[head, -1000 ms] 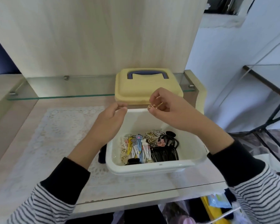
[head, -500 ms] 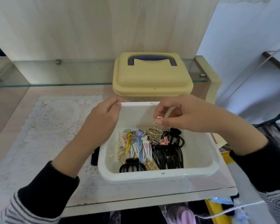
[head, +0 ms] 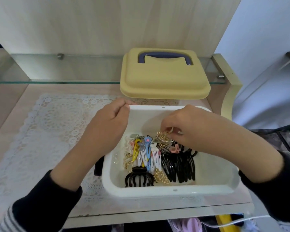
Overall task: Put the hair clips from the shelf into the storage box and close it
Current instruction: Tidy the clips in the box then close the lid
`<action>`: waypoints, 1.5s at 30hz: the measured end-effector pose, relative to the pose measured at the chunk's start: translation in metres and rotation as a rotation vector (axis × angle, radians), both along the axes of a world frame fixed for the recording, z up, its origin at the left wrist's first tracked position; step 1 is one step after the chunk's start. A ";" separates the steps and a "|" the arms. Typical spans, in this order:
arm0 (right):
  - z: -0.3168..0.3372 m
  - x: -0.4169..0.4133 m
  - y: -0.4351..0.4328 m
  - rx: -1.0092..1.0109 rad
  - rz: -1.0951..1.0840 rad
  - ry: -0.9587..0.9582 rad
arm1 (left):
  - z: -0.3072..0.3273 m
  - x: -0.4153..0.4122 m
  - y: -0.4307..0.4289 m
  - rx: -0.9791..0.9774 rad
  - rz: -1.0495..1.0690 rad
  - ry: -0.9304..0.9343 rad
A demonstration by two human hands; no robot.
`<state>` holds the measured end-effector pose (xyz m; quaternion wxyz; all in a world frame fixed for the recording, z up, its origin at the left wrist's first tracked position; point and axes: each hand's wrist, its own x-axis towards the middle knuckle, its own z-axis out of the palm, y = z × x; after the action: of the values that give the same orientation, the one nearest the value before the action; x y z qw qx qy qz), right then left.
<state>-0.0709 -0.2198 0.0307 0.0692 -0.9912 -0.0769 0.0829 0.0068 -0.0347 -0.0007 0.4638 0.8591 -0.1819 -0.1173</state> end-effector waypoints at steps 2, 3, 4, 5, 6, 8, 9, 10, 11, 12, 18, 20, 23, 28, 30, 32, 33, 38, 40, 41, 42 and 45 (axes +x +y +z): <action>0.003 -0.002 -0.001 0.048 -0.026 0.050 | 0.000 0.000 -0.001 0.002 0.000 0.000; 0.004 -0.002 0.000 0.059 -0.034 0.074 | 0.000 0.000 0.000 0.004 0.001 -0.001; 0.004 -0.002 0.000 0.054 -0.036 0.093 | 0.000 0.000 0.000 0.005 0.001 -0.004; 0.004 -0.002 0.000 0.044 -0.034 0.115 | 0.000 0.000 0.000 0.007 0.000 -0.007; 0.004 -0.002 0.000 0.045 -0.030 0.142 | 0.000 0.000 0.000 0.007 -0.002 -0.009; 0.005 -0.003 0.000 0.098 -0.032 0.209 | 0.000 0.000 0.000 0.002 -0.002 -0.009; 0.004 -0.003 0.001 0.126 -0.033 0.232 | 0.000 0.000 0.000 0.000 -0.001 -0.009; 0.003 -0.003 0.001 0.139 -0.031 0.243 | 0.000 0.000 0.000 0.000 -0.001 -0.010; 0.001 -0.002 0.001 0.138 -0.027 0.247 | 0.000 0.000 0.000 0.001 -0.004 -0.013; -0.001 -0.002 0.001 0.127 -0.024 0.246 | 0.000 0.000 0.000 0.003 -0.006 -0.016; 0.001 -0.007 -0.006 0.102 -0.047 0.160 | 0.001 -0.001 0.000 -0.023 -0.006 -0.001; 0.007 -0.014 -0.012 0.181 -0.075 0.049 | 0.000 -0.001 0.000 -0.053 -0.004 0.011; 0.010 -0.025 -0.018 0.377 -0.162 -0.140 | -0.001 -0.002 0.000 -0.120 0.018 0.056; 0.001 -0.044 -0.023 0.659 -0.444 -0.471 | 0.000 -0.005 0.002 -0.315 0.091 0.079; -0.005 -0.051 -0.025 0.756 -0.583 -0.542 | -0.001 -0.007 0.004 -0.388 0.101 0.076; -0.013 -0.057 -0.027 0.903 -0.724 -0.532 | -0.005 -0.008 0.007 -0.448 0.113 0.102; -0.018 -0.061 -0.028 0.986 -0.787 -0.497 | -0.007 -0.010 0.009 -0.472 0.121 0.119; -0.046 -0.081 -0.029 1.332 -0.919 -0.289 | -0.017 -0.015 0.020 -0.576 0.163 0.313; -0.051 -0.084 -0.027 1.515 -0.855 -0.253 | -0.019 -0.019 0.025 -0.635 0.182 0.445; -0.053 -0.084 -0.026 1.604 -0.812 -0.241 | -0.021 -0.021 0.027 -0.681 0.182 0.509; -0.053 -0.085 -0.023 1.682 -0.773 -0.234 | -0.024 -0.025 0.029 -0.738 0.169 0.548; -0.058 -0.086 -0.019 1.866 -0.701 -0.279 | -0.029 -0.037 0.032 -0.913 0.168 0.611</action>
<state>-0.1572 -0.2384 -0.0276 0.8287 -0.5085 0.1776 -0.1521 -0.0297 -0.0026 -0.0300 0.8284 0.5094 -0.0025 -0.2329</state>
